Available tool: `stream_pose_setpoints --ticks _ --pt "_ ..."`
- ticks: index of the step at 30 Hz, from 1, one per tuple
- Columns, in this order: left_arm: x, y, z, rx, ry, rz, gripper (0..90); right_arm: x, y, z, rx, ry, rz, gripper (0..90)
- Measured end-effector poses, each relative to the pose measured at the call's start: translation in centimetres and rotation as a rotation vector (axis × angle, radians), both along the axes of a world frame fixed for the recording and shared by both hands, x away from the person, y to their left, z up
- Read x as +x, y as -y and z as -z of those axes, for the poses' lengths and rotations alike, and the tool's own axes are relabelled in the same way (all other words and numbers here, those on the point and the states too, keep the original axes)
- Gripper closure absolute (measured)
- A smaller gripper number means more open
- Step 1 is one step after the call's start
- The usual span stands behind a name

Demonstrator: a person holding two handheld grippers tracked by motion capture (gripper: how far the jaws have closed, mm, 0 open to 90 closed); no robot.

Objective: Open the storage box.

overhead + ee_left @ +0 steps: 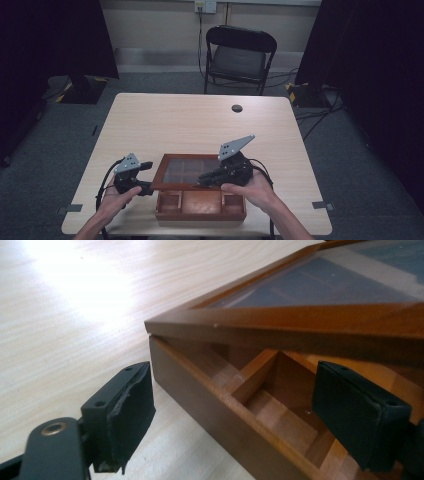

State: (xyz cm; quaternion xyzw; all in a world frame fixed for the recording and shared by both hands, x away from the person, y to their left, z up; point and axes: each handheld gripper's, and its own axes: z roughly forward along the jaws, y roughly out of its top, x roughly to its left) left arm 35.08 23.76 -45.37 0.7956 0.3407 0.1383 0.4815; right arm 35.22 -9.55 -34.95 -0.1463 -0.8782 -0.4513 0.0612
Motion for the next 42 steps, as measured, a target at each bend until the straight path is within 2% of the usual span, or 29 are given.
stream_pose_setpoints --ticks 1,3,4,5,7,8,11,15,17,20,21,22,24,27,29,30,33,34,42 --pt "0.0 0.0 0.0 0.0 0.0 0.0 16.6 0.0 0.0 0.0 0.0 0.0 0.0 83.5" --pt "0.0 0.1 -0.2 -0.034 0.006 -0.011 16.6 0.0 -0.1 -0.1 -0.004 0.006 -0.001 83.5" --pt "0.0 0.0 -0.3 -0.036 0.011 -0.014 16.6 0.1 -0.1 -0.2 -0.005 0.007 -0.002 83.5" --pt "0.0 0.0 -0.3 -0.06 0.013 -0.017 16.6 0.1 -0.1 -0.2 -0.004 0.006 0.0 83.6" --pt "0.0 0.0 -0.4 -0.062 0.021 -0.018 16.6 0.1 -0.1 -0.3 -0.006 0.008 -0.002 83.5" --pt "0.0 -0.1 -0.5 -0.086 0.026 -0.018 16.6 0.1 -0.1 -0.2 -0.006 0.006 -0.003 83.5" --pt "0.0 0.0 -0.5 -0.085 0.033 -0.016 16.2 0.1 0.0 -0.2 0.0 0.007 0.0 83.5" --pt "-0.2 0.2 -0.5 -0.079 0.022 -0.007 16.3 0.1 0.0 -0.1 -0.005 -0.004 -0.009 83.3" --pt "-0.3 0.5 -0.4 -0.074 0.036 0.008 16.3 0.1 -0.1 0.2 -0.006 -0.007 -0.018 83.1" --pt "-0.3 0.6 -0.5 -0.072 0.035 0.01 15.9 0.1 0.0 0.3 0.005 -0.012 -0.015 82.5" --pt "-0.3 0.6 -0.5 -0.072 0.039 0.011 15.9 0.1 0.1 0.4 0.009 -0.012 -0.013 81.1" --pt "-0.3 0.6 -0.5 -0.07 0.047 0.014 16.2 0.1 0.2 0.4 0.006 -0.006 0.005 75.5" --pt "-0.3 0.6 -0.4 -0.07 0.046 0.015 16.2 0.1 0.3 0.4 0.004 -0.005 0.012 72.6" --pt "-0.3 0.6 -0.5 -0.07 0.048 0.014 16.4 0.3 0.8 0.5 0.003 -0.021 0.051 57.9" --pt "-0.3 0.6 -0.5 -0.057 0.046 0.02 16.3 0.3 0.8 0.5 0.003 -0.021 0.051 57.9" --pt "-0.3 0.6 -0.5 -0.054 0.045 0.019 16.3 0.2 1.2 0.8 0.01 -0.036 0.074 50.5" --pt "-0.3 0.6 -0.4 -0.06 0.038 0.018 16.2 0.0 2.2 1.0 0.037 -0.036 0.111 43.7" --pt "-0.3 0.6 -0.5 -0.063 0.045 0.018 16.8 -0.1 2.9 1.0 0.048 -0.034 0.14 39.7" --pt "-0.1 0.6 -1.0 -0.082 0.053 0.012 17.3 -0.6 6.3 1.2 0.126 -0.01 0.222 32.7"
